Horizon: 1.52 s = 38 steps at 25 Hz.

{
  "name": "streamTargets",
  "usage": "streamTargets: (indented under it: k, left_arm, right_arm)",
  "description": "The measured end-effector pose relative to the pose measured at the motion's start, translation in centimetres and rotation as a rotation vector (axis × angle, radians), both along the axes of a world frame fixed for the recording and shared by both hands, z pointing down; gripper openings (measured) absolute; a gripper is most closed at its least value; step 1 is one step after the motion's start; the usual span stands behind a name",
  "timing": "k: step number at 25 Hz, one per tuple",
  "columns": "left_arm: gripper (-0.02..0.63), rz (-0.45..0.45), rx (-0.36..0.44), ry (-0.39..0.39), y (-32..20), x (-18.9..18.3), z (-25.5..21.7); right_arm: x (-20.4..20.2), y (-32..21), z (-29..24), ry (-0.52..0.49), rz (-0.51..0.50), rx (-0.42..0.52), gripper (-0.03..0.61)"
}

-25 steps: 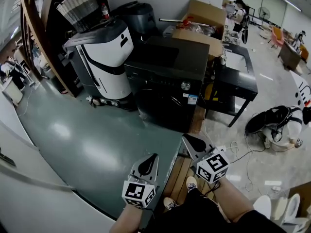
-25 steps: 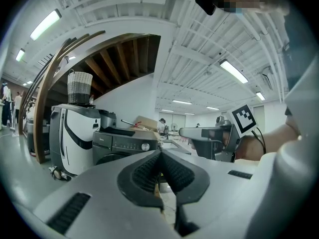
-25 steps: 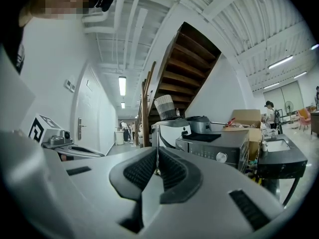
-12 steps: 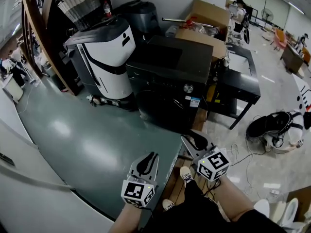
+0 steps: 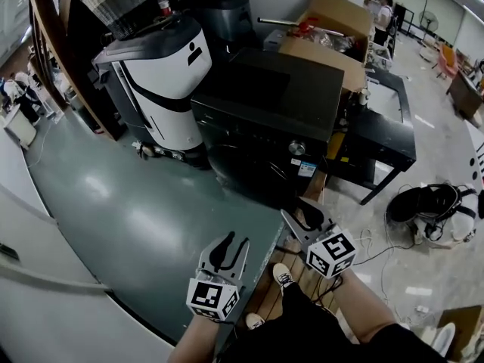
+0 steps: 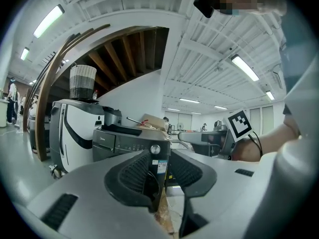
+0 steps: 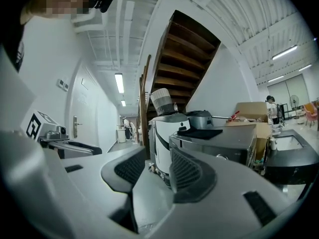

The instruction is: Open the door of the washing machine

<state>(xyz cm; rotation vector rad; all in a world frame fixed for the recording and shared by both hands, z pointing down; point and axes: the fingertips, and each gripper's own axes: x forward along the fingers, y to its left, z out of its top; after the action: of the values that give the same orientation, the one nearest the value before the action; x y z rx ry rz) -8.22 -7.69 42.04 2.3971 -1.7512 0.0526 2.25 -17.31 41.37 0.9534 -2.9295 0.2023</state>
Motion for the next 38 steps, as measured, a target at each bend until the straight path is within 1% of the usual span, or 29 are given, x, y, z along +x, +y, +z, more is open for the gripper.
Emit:
streamTargets:
  k: [10,18,23,31,38]
  left_arm:
    - [0.147,-0.018,-0.049,-0.008,-10.5,0.2,3.8]
    - [0.149,-0.012,-0.107,-0.016,-17.8,0.6,7.8]
    - [0.15,-0.015,-0.142,-0.009,-21.9,0.9,10.4]
    - [0.152,-0.01,-0.209,0.002,-26.6,2.0,15.8]
    - [0.166,-0.043,-0.273,0.018,-30.8,1.7,20.3]
  right_arm:
    - [-0.1,-10.7,7.1,0.081,-0.04,-0.035,0.169]
    - [-0.2,-16.9,13.2,0.121,-0.047,-0.111,0.17]
    - [-0.2,-19.9,17.3,0.156,-0.065,-0.151,0.17]
    - [-0.5,-22.9,24.9,0.258,-0.117,-0.201,0.17]
    - [-0.9,-25.4,29.6,0.307,-0.14,-0.246,0.17]
